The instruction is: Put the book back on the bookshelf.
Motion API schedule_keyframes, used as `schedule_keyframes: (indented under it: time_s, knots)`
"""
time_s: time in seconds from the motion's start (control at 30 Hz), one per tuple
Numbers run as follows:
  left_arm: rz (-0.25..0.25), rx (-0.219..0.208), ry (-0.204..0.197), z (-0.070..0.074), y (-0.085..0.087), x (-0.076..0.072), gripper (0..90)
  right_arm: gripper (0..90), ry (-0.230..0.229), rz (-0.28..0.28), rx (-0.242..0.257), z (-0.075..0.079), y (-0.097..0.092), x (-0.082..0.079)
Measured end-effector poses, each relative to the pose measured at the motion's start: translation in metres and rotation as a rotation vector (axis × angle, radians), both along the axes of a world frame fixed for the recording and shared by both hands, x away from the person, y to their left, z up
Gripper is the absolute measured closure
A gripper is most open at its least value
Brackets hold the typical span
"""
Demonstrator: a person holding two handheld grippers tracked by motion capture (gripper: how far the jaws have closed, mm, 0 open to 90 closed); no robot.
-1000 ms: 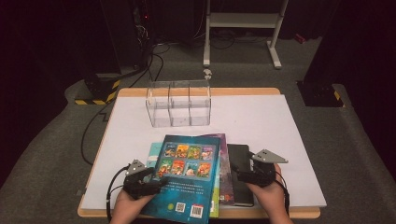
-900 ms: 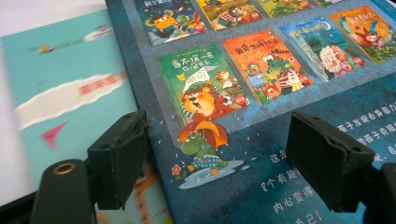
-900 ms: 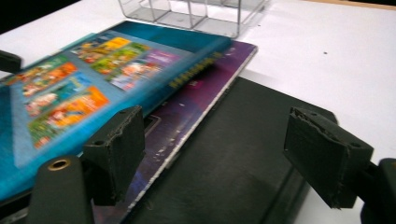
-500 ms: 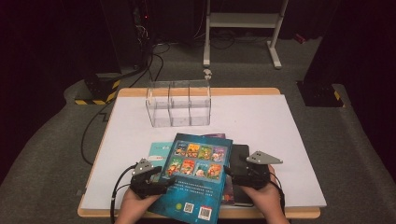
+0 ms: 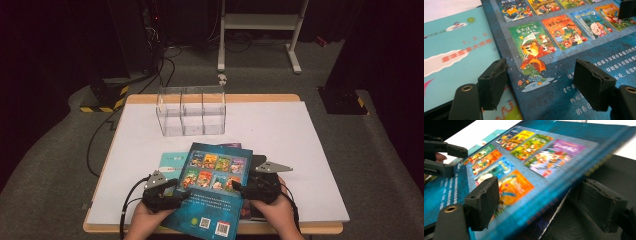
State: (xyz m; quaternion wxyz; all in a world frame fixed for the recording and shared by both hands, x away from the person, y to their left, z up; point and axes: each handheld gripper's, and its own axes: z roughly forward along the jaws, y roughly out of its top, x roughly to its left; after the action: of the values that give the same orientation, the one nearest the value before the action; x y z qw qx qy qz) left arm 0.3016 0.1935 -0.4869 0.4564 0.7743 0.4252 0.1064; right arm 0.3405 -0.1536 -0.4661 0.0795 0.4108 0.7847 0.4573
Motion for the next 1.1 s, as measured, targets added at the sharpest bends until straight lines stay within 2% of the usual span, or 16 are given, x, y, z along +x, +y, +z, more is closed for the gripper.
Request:
schedule_keyframes:
  time_s: [0.17, 0.27, 0.33, 0.43, 0.53, 0.57, 0.67, 0.73, 0.8, 0.83, 0.87, 0.93, 0.97, 1.0, 1.03, 1.1]
  knots:
    - [-0.013, 0.013, -0.011, 0.002, -0.009, 0.002, 28.1, 23.9, 0.022, -0.018, 0.019, 0.001, -0.004, 0.002]
    - [-0.016, 0.003, -0.021, 0.002, -0.013, 0.005, 30.4, 24.8, -0.002, -0.063, 0.001, 0.004, -0.007, 0.004]
    - [-0.022, 0.011, -0.034, 0.003, -0.016, 0.008, 30.7, 25.4, -0.016, -0.081, -0.018, 0.006, -0.008, 0.008]
    - [-0.036, 0.039, -0.047, 0.006, -0.021, 0.016, 30.7, 26.2, -0.034, -0.108, -0.038, 0.008, -0.01, 0.021]
    - [-0.046, 0.064, -0.061, 0.009, -0.026, 0.026, 30.7, 26.6, -0.028, -0.115, -0.042, 0.009, -0.01, 0.031]
    - [-0.066, 0.053, -0.078, 0.009, -0.029, 0.029, 39.3, 27.0, -0.018, -0.115, -0.043, 0.01, -0.009, 0.039]
    - [-0.081, 0.058, -0.086, 0.011, -0.036, 0.036, 39.3, 26.9, -0.004, -0.117, -0.049, 0.011, -0.006, 0.044]
    - [-0.076, 0.064, -0.079, 0.011, -0.038, 0.04, 34.5, 26.5, -0.003, -0.118, -0.057, 0.011, -0.005, 0.046]
    - [-0.065, 0.064, -0.076, 0.011, -0.036, 0.041, 31.2, 25.7, -0.011, -0.128, -0.049, 0.01, -0.006, 0.045]
    - [-0.055, 0.068, -0.073, 0.011, -0.034, 0.04, 29.6, 25.0, -0.022, -0.131, -0.054, 0.01, -0.006, 0.043]
    - [-0.049, 0.072, -0.069, 0.011, -0.033, 0.04, 25.1, 24.5, -0.058, -0.132, -0.077, 0.011, -0.007, 0.036]
    - [-0.04, 0.074, -0.062, 0.01, -0.028, 0.039, 23.5, 24.4, -0.067, -0.143, -0.083, 0.012, -0.008, 0.033]
    - [-0.032, 0.063, -0.06, 0.008, -0.024, 0.038, 22.0, 26.7, -0.086, -0.162, -0.089, 0.012, -0.009, 0.028]
    - [-0.023, 0.038, -0.061, 0.004, -0.019, 0.038, 18.3, 28.2, -0.105, -0.156, -0.086, 0.012, -0.01, 0.019]
    - [-0.023, 0.038, -0.061, 0.004, -0.019, 0.038, 18.2, 28.2, -0.105, -0.156, -0.086, 0.012, -0.01, 0.019]
    - [-0.021, 0.006, -0.021, 0.002, -0.015, 0.04, 17.6, 26.7, -0.087, -0.137, -0.075, 0.011, -0.011, 0.015]
